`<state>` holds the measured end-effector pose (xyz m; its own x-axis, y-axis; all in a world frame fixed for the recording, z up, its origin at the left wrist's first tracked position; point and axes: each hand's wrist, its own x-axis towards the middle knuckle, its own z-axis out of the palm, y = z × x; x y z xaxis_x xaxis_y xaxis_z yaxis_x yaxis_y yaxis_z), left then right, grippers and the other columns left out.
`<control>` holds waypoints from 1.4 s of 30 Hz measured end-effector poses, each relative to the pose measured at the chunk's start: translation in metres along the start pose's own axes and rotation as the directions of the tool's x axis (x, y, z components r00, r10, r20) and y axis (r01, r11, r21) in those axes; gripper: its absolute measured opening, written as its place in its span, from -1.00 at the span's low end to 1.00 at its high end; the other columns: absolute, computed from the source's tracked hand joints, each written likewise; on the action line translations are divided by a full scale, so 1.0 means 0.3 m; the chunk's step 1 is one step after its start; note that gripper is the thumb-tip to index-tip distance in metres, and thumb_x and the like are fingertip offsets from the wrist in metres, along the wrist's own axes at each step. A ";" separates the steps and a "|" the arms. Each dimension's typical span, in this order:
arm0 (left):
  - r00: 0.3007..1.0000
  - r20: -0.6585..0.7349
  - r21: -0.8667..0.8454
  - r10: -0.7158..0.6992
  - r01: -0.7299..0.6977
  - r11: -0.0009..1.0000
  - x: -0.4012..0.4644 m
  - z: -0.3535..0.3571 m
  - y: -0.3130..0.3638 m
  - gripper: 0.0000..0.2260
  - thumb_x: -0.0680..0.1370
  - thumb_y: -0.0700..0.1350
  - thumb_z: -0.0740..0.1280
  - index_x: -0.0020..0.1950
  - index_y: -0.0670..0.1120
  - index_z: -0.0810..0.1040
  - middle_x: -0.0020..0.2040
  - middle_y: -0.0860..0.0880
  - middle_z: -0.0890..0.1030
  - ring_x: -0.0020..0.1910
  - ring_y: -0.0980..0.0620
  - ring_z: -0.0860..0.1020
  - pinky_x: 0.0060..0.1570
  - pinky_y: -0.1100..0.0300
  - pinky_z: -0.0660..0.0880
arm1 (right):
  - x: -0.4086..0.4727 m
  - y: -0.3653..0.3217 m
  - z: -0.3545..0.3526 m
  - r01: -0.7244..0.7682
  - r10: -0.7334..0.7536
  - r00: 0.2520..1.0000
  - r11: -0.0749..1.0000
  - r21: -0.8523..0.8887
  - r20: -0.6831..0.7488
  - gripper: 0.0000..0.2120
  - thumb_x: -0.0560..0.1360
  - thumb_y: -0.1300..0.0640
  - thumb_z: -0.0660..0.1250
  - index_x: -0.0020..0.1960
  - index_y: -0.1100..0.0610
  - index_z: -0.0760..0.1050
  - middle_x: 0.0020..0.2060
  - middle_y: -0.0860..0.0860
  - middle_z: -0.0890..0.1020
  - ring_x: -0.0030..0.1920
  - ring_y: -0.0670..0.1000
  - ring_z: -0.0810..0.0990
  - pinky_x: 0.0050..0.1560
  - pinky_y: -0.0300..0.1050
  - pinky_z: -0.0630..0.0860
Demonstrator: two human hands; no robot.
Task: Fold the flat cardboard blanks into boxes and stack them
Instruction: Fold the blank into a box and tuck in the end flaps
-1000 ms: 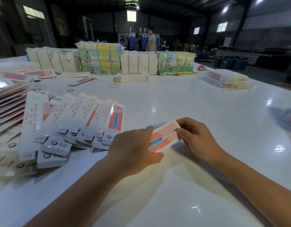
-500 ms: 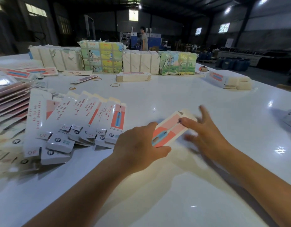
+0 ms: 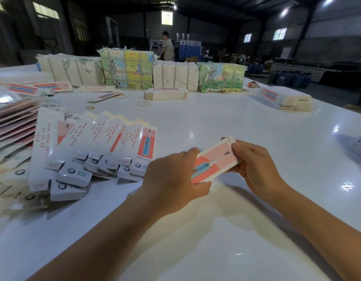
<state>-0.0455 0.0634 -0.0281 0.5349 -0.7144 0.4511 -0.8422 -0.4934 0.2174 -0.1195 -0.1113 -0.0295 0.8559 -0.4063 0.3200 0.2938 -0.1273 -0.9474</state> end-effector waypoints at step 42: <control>0.980 -0.093 0.160 0.173 -0.157 0.975 -0.005 -0.017 -0.012 -0.47 0.36 0.05 0.49 0.26 -0.12 0.51 0.23 -0.10 0.55 0.16 -0.12 0.52 0.13 -0.02 0.42 | -0.019 0.023 -0.067 0.419 -0.213 0.906 0.341 -0.842 0.364 -0.53 0.38 0.10 0.46 0.25 0.15 0.47 0.14 0.03 0.54 0.15 0.03 0.44 0.07 -0.23 0.34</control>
<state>-0.0436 0.0688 -0.0251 0.3723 -0.7398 0.5605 -0.8942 -0.4477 0.0029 -0.1308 -0.1282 -0.0381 0.8682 -0.0115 0.4962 0.1004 -0.9750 -0.1982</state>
